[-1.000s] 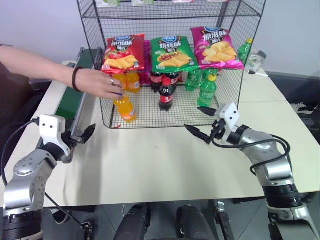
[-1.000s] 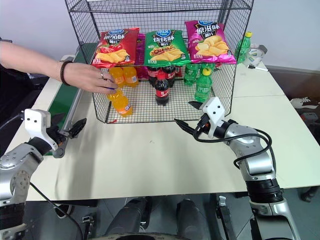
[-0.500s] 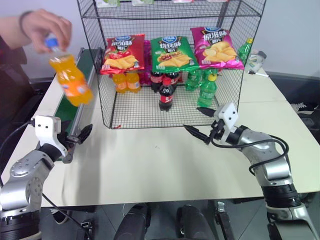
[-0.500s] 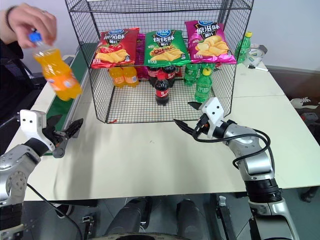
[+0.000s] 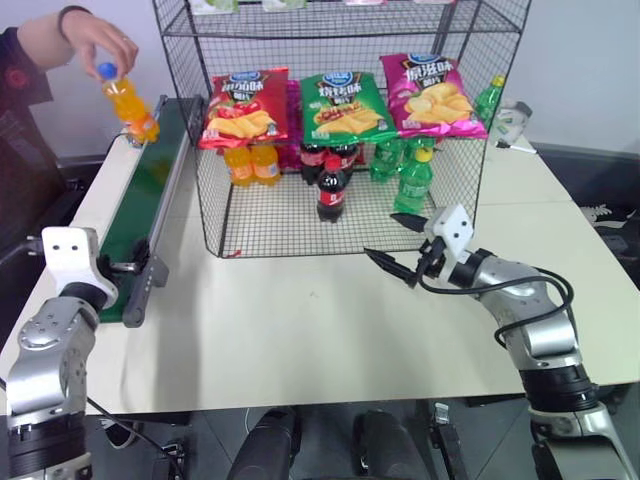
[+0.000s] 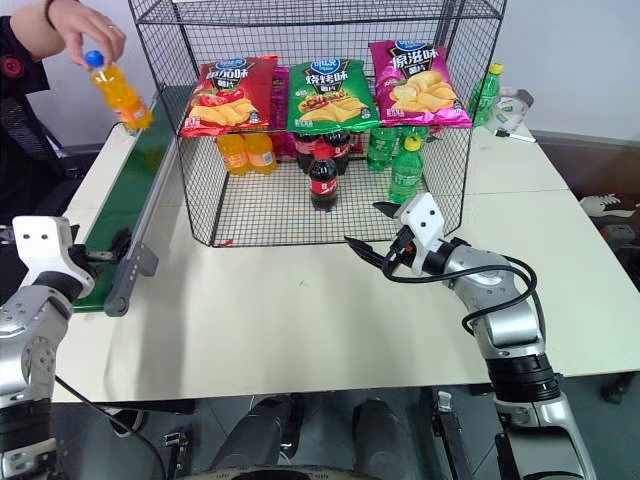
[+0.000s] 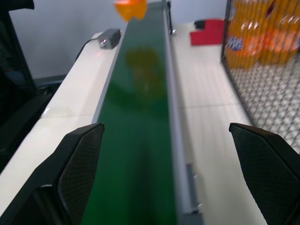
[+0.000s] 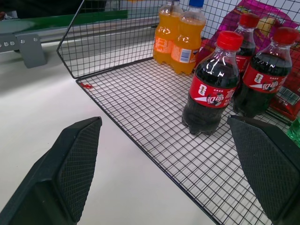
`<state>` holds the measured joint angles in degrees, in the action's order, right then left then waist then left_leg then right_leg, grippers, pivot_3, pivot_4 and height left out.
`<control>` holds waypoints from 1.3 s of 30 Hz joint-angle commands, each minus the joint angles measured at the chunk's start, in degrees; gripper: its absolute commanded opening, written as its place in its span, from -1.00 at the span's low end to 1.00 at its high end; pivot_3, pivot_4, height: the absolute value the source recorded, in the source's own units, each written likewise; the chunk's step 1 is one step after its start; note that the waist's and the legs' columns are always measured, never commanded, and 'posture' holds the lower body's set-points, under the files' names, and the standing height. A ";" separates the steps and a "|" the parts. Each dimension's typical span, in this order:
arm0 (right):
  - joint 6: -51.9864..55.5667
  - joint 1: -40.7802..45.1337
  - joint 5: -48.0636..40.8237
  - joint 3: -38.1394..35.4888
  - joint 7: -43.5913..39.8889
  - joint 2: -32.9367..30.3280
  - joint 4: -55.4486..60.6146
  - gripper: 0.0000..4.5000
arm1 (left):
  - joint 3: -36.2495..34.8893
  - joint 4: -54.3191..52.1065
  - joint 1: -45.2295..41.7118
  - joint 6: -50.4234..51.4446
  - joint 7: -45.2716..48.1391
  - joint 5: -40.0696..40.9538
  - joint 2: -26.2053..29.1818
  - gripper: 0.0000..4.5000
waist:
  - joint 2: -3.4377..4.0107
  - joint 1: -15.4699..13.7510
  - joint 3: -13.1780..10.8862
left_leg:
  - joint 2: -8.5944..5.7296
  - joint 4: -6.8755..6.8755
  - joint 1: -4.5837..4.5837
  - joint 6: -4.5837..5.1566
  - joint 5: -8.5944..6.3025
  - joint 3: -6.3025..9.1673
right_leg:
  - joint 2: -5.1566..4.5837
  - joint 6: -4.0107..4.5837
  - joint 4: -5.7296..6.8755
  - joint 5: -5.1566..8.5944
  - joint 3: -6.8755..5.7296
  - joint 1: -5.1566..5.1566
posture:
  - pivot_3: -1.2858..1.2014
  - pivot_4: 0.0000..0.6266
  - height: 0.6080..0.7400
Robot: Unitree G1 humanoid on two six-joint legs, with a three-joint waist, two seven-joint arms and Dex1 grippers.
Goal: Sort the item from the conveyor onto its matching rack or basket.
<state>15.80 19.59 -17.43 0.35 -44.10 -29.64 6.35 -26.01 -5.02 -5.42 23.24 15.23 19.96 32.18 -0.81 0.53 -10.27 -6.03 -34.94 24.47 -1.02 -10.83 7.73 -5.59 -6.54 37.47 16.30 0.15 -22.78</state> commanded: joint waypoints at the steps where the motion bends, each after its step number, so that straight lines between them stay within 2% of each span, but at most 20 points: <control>1: -1.52 1.64 -0.04 -0.06 -0.11 0.72 0.47 1.00 | -4.30 -0.28 -0.24 -2.50 0.91 2.53 -0.56 0.98 | 0.00 0.02 0.00 | 0.00 0.00 0.00 0.00 0.00 0.00 | 0.00 0.00 0.00 0.00 0.00 -0.01 | 0.03 -0.52 1.00; 8: -1.55 1.35 0.25 -0.03 0.15 1.29 0.89 1.00 | -4.67 0.79 -0.55 -4.20 0.99 2.44 -1.61 0.98 | 0.00 0.00 0.00 | 0.00 -0.01 0.00 0.00 0.00 0.00 | -0.01 0.00 -0.01 0.00 0.00 0.00 | 0.03 -0.52 1.00; 17: 0.16 0.63 0.66 4.00 3.47 6.30 5.72 1.00 | -1.80 3.99 -3.34 -6.60 -0.83 -0.37 -3.33 0.98 | 0.00 0.16 0.00 | 0.00 0.00 0.00 0.00 0.00 0.01 | 0.01 -0.01 -0.01 -0.01 -0.01 -0.02 | 0.03 -0.52 1.00; 21: 0.98 0.53 1.52 6.31 5.99 8.84 8.57 1.00 | -0.68 5.75 -4.20 -8.34 -0.78 -2.34 -2.88 0.98 | -0.01 0.11 0.00 | 0.01 0.05 0.00 -0.01 0.01 0.00 | 0.02 -0.02 0.00 -0.01 0.00 -0.12 | 0.03 -0.52 1.00; 30: 4.32 0.24 -0.17 6.36 10.46 12.37 12.61 1.00 | -0.56 9.40 -6.52 -10.66 -0.91 -3.06 -2.58 0.98 | -0.01 0.03 0.01 | -0.01 0.02 0.00 -0.01 0.00 0.01 | 0.01 -0.02 0.00 -0.02 -0.01 -0.25 | 0.03 -0.52 1.00; 39: 9.98 -3.69 -3.64 9.60 12.42 14.90 20.47 1.00 | -1.28 13.12 -8.55 -12.71 -0.78 -3.35 -1.49 0.98 | -0.02 0.09 0.02 | 0.00 0.05 -0.01 -0.01 0.01 0.01 | 0.02 -0.03 0.02 -0.02 -0.01 -0.29 | 0.03 -0.52 1.00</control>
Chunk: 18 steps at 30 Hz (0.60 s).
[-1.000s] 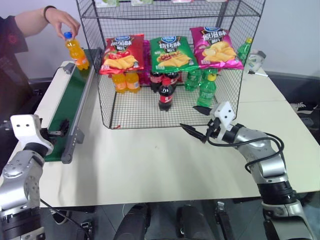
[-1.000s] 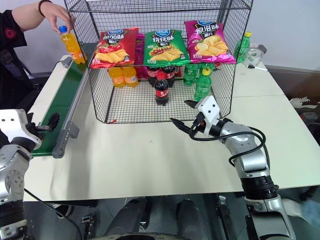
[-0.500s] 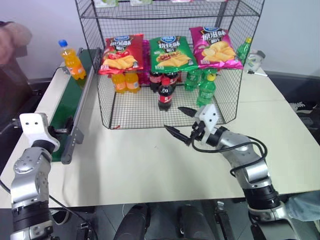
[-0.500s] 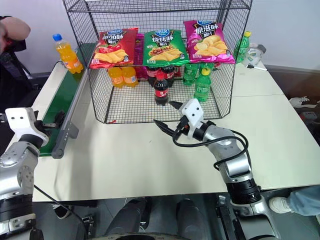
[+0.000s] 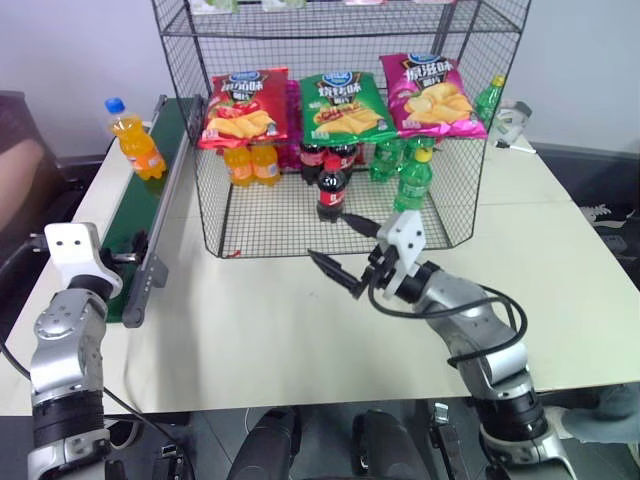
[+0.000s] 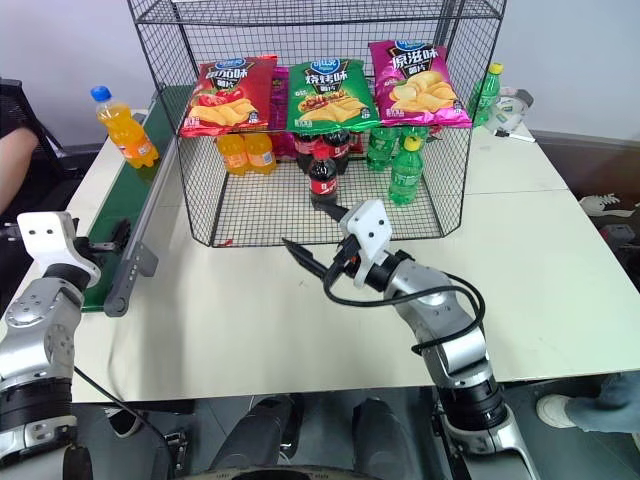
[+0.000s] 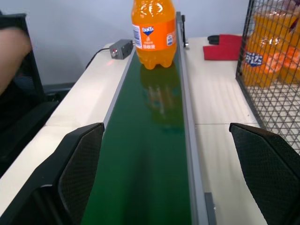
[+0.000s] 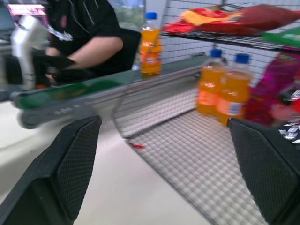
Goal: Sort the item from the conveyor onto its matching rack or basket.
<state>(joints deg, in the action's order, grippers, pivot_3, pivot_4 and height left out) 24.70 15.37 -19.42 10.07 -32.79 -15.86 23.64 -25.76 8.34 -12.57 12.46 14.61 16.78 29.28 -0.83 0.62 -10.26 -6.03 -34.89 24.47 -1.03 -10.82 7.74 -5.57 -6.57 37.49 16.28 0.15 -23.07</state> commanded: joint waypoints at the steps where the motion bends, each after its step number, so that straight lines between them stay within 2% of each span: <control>1: 1.28 0.73 -1.63 -0.16 1.44 1.33 3.19 1.00 | -1.76 0.01 -1.53 -2.07 -0.16 0.14 1.41 0.98 | 0.00 0.00 0.00 | 0.00 -0.01 0.00 0.00 0.00 0.00 | 0.00 0.01 0.00 0.00 -0.01 0.00 | 0.03 -0.52 1.00; 18: 2.81 1.84 -3.20 0.18 1.48 1.54 2.50 1.00 | -3.09 4.24 -3.44 -5.93 -0.14 0.66 3.47 0.98 | 0.00 0.03 0.00 | 0.00 0.00 0.00 0.00 0.00 0.00 | 0.00 0.00 0.00 0.00 -0.01 -0.01 | 0.03 -0.52 1.00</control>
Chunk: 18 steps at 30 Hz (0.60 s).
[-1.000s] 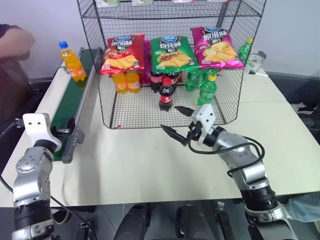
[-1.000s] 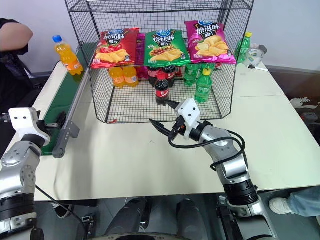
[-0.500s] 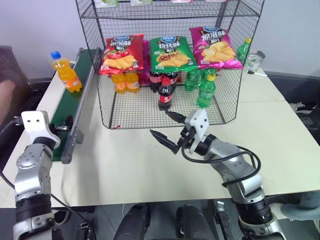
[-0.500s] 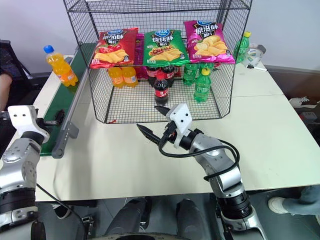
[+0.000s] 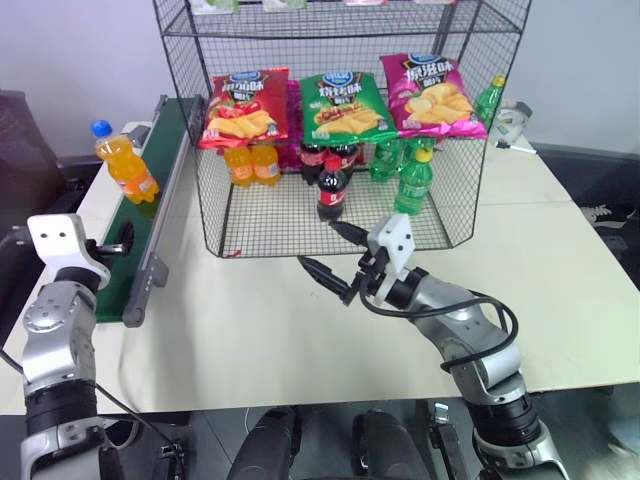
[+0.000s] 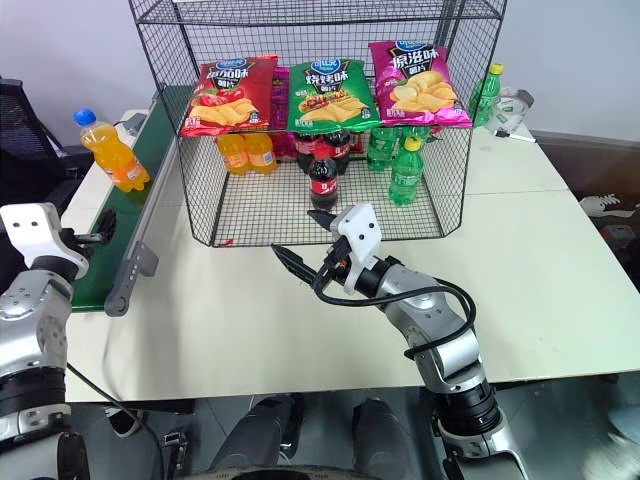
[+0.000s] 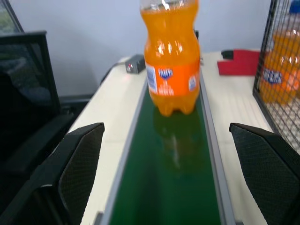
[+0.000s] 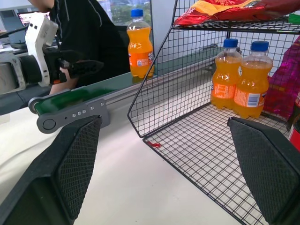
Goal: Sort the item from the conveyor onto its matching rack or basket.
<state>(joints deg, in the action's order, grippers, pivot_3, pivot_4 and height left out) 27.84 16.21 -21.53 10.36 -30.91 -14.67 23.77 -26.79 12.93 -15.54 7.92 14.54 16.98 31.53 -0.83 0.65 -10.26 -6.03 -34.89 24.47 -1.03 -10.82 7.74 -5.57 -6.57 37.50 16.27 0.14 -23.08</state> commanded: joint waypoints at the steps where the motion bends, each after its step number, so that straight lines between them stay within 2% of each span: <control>1: -0.35 1.00 -1.12 -0.12 -0.41 0.34 2.34 1.00 | -2.05 -0.35 -0.46 -1.38 -0.03 0.53 1.22 0.98 | 0.00 0.00 0.00 | 0.00 0.00 0.00 0.00 0.00 0.00 | 0.00 0.00 0.00 0.00 0.00 0.00 | 0.03 -0.52 1.00; 13: -0.14 0.70 -1.38 -0.08 -0.45 0.72 2.29 1.00 | -2.75 0.98 -1.53 -2.34 -0.53 -0.17 2.11 0.98 | 0.00 0.00 0.00 | 0.00 0.00 0.00 0.00 0.00 0.00 | 0.01 0.00 0.00 0.00 -0.01 0.00 | 0.03 -0.52 1.00; 18: -0.03 0.63 -1.63 -0.13 -0.53 0.84 2.26 1.00 | -2.82 -0.39 -1.50 -2.44 1.74 2.13 1.85 0.98 | 0.00 0.01 0.00 | 0.00 0.00 0.00 0.00 0.00 0.00 | 0.00 0.00 0.00 0.00 -0.01 0.00 | 0.03 -0.52 1.00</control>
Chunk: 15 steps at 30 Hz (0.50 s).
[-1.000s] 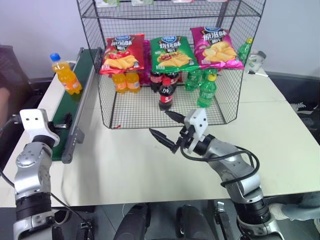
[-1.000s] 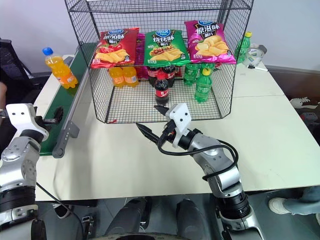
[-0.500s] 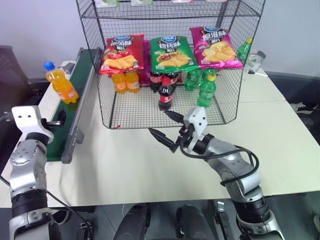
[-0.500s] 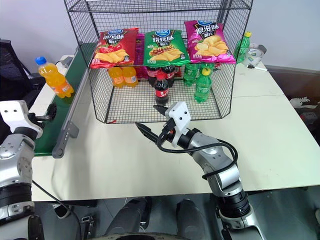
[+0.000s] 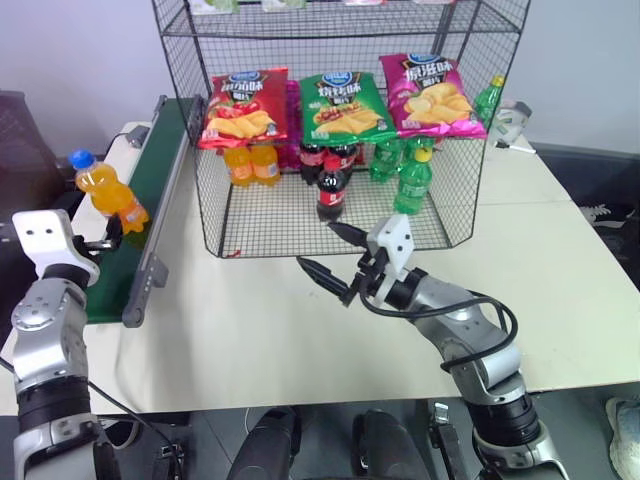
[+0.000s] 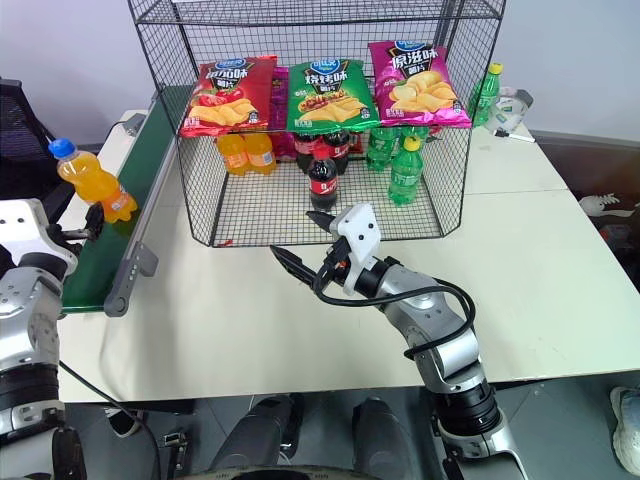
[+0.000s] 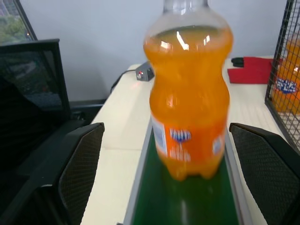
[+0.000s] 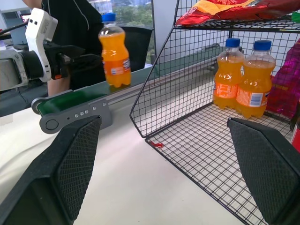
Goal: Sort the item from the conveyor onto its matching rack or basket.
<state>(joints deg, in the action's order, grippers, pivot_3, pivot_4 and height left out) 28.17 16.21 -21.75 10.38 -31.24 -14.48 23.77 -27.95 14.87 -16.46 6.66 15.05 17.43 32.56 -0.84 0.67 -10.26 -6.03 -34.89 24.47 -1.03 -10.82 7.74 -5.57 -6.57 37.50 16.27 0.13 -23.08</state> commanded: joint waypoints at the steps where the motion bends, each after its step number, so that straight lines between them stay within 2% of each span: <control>1: -0.34 0.63 -1.47 -0.12 -0.24 0.69 2.28 1.00 | -1.69 -2.81 -0.53 -0.84 1.69 2.33 0.66 0.98 | 0.00 -0.02 0.00 | 0.00 0.00 0.00 0.00 0.00 0.00 | 0.00 0.00 0.00 0.00 0.00 0.00 | 0.03 -0.52 1.00; 10: -0.07 0.58 -2.01 0.00 -0.09 0.57 2.46 1.00 | -2.00 -4.65 -0.14 0.40 1.90 5.07 0.38 0.98 | 0.00 0.01 0.00 | 0.00 0.00 0.00 0.00 0.00 0.00 | 0.00 0.00 0.00 0.00 0.02 0.00 | 0.03 -0.52 1.00; 12: -0.04 0.54 -2.06 -0.01 -0.06 0.52 2.53 1.00 | -2.12 -4.87 0.06 0.38 1.35 5.00 0.39 0.76 | 0.00 0.01 0.00 | 0.00 0.00 0.00 0.00 0.00 0.00 | 0.00 0.00 0.00 0.00 0.02 0.00 | 0.03 -0.52 1.00; 15: 0.00 0.47 -2.08 -0.06 -0.01 0.45 2.59 1.00 | -2.18 -5.62 0.65 0.70 0.89 4.85 0.47 0.19 | 0.00 -0.05 0.00 | 0.00 0.00 0.00 0.00 0.00 0.00 | 0.00 0.00 0.00 0.00 0.02 0.00 | 0.03 -0.52 1.00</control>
<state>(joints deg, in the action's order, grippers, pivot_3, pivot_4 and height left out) 28.39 16.20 -22.84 10.40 -31.29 -14.48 23.77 -28.44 12.26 -15.87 7.53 16.34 21.96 32.25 -0.84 0.62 -10.25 -6.03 -34.89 24.47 -1.03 -10.82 7.74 -5.57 -6.57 37.50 16.27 0.14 -23.07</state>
